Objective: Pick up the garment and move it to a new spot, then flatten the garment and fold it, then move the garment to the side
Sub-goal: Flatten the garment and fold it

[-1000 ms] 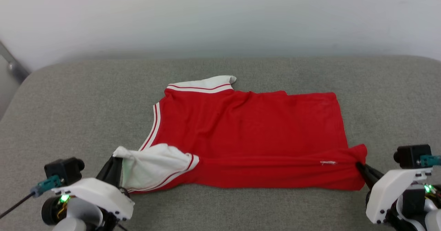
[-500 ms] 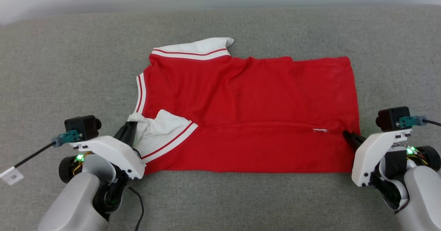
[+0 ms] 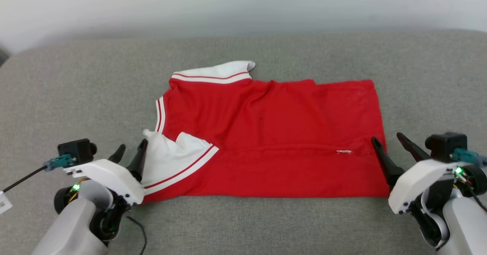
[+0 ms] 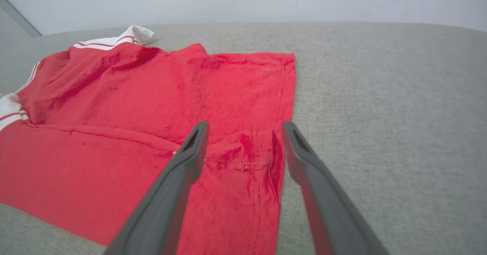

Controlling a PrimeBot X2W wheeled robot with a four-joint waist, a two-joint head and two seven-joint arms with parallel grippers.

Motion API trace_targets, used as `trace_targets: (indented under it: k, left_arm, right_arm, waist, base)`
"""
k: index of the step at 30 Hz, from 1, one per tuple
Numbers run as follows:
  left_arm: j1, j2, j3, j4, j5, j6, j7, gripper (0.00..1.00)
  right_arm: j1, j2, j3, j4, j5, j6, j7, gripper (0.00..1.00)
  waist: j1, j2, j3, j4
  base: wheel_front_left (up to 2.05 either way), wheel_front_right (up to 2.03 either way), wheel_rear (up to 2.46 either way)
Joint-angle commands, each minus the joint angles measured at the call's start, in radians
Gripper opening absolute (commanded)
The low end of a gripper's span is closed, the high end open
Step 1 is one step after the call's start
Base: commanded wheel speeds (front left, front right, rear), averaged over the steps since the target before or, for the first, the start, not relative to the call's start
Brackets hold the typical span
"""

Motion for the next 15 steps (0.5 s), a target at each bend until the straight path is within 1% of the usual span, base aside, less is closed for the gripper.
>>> trace_targets:
  k: [1, 4, 8, 11, 15]
  left_arm:
    - [0.013, 0.016, 0.005, -0.003, -0.004, -0.005, 0.002, 1.0]
    - [0.025, 0.044, 0.006, -0.025, -0.004, 0.002, 0.022, 1.0]
    - [0.044, 0.089, -0.005, -0.082, -0.01, 0.017, 0.095, 1.0]
    - [0.053, 0.135, -0.024, -0.134, -0.02, 0.019, 0.2, 1.0]
    - [0.069, 0.203, -0.045, -0.195, -0.06, 0.019, 0.373, 1.0]
  right_arm:
    - [0.029, -0.001, -0.006, -0.021, -0.017, 0.0, -0.046, 1.0]
    - [0.068, 0.012, -0.03, -0.056, -0.038, 0.0, -0.113, 1.0]
    - [0.123, 0.03, -0.066, -0.117, -0.067, 0.0, -0.147, 1.0]
    - [0.16, 0.048, -0.093, -0.172, -0.094, 0.0, -0.14, 1.0]
    - [0.189, 0.079, -0.115, -0.245, -0.119, 0.0, -0.119, 1.0]
  waist:
    - [-0.0001, -0.0001, -0.044, -0.011]
    - [-0.0001, -0.0001, -0.083, -0.018]
    - [-0.0001, -0.0001, -0.125, -0.029]
    - [-0.0001, -0.0001, -0.132, -0.04]
    - [-0.0001, -0.0001, -0.109, -0.06]
  base:
    - [0.0, 0.0, 0.0]
    - [0.0, 0.0, 0.0]
    - [0.0, 0.0, 0.0]
    - [0.0, 0.0, 0.0]
    - [0.0, 0.0, 0.0]
